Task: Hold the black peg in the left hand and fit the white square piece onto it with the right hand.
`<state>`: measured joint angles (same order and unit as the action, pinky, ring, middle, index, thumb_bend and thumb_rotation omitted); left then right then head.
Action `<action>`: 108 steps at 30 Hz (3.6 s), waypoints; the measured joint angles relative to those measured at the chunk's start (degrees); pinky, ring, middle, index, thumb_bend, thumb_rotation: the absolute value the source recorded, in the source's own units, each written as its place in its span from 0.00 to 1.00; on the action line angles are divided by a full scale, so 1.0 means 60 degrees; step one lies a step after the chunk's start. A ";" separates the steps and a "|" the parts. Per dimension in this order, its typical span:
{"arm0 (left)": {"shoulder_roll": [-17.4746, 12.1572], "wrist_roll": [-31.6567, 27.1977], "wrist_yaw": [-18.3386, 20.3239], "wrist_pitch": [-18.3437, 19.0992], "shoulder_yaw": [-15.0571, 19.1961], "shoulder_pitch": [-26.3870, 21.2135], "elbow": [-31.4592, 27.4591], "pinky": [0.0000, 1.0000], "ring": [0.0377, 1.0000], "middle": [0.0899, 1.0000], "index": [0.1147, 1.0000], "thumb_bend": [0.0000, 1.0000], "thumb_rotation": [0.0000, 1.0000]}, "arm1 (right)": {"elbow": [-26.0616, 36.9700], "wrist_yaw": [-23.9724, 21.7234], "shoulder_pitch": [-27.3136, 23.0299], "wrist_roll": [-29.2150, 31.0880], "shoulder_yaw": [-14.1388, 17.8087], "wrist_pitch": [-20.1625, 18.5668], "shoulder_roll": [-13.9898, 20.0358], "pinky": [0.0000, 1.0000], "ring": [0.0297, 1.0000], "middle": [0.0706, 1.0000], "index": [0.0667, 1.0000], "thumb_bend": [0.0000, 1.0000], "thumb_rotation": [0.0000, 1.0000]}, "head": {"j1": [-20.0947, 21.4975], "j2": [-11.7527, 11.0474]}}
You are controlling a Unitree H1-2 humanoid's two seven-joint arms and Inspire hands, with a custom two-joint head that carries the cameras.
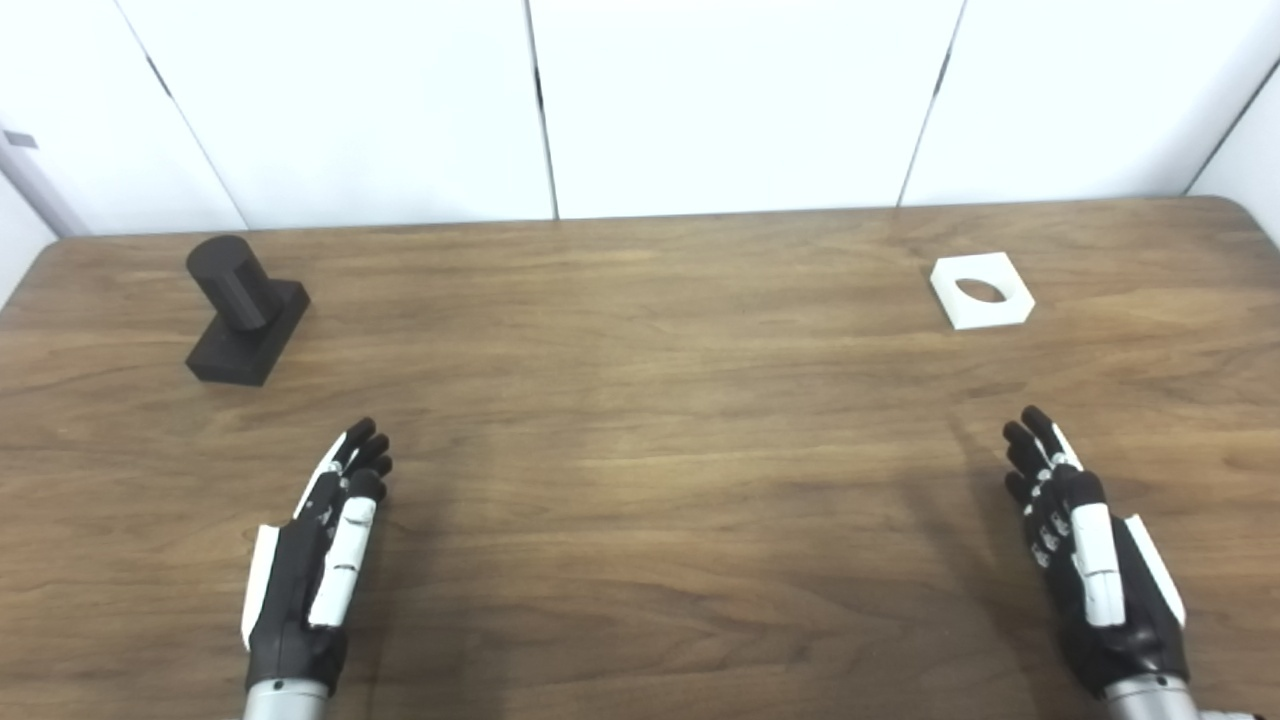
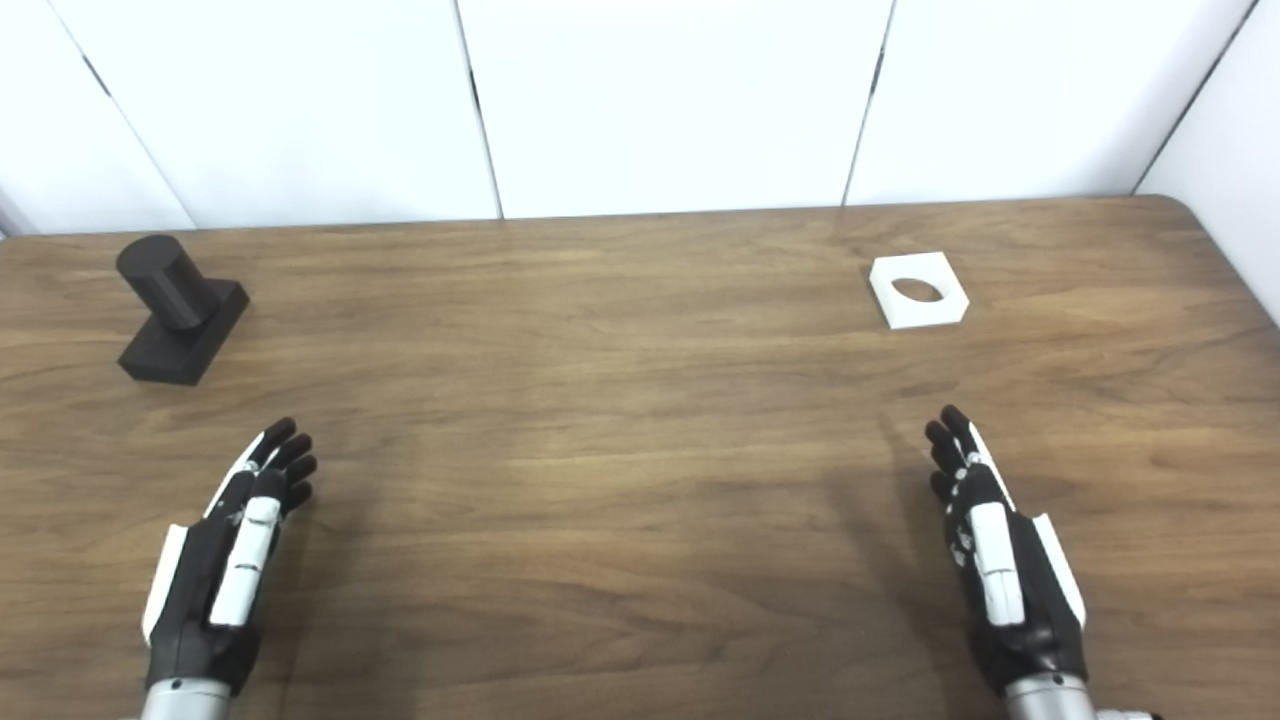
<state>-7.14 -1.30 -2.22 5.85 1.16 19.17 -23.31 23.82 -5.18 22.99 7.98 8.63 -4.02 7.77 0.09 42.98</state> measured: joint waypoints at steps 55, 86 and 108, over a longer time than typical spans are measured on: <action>0.0067 0.1541 -0.1099 -0.1710 -0.1172 -0.0041 0.1184 0.89 0.91 0.91 0.89 0.46 0.50 | -0.1790 -0.0543 -0.0346 0.1186 0.0275 0.2115 0.0446 1.00 0.99 0.95 0.94 0.60 1.00 | -0.3648 -0.2666; -0.0788 0.7703 -0.1271 0.2795 0.1329 -0.2987 0.0587 0.79 0.88 0.87 0.85 0.85 0.53 | -0.1709 -0.0407 -0.0307 0.1012 0.0203 0.1961 0.0431 1.00 1.00 0.94 0.92 0.62 1.00 | -0.3208 -0.2534; -0.1733 0.7701 -0.1928 0.3007 0.1063 -0.4873 0.4612 0.91 0.89 0.86 0.79 0.87 0.55 | -0.1699 -0.0405 -0.0274 0.0974 0.0148 0.1937 0.0449 1.00 0.99 0.91 0.91 0.70 1.00 | -0.3047 -0.2520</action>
<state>-17.54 44.91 -13.79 23.89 7.53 -10.07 4.36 13.63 -7.61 21.35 13.82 9.52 7.61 10.46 -18.19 27.86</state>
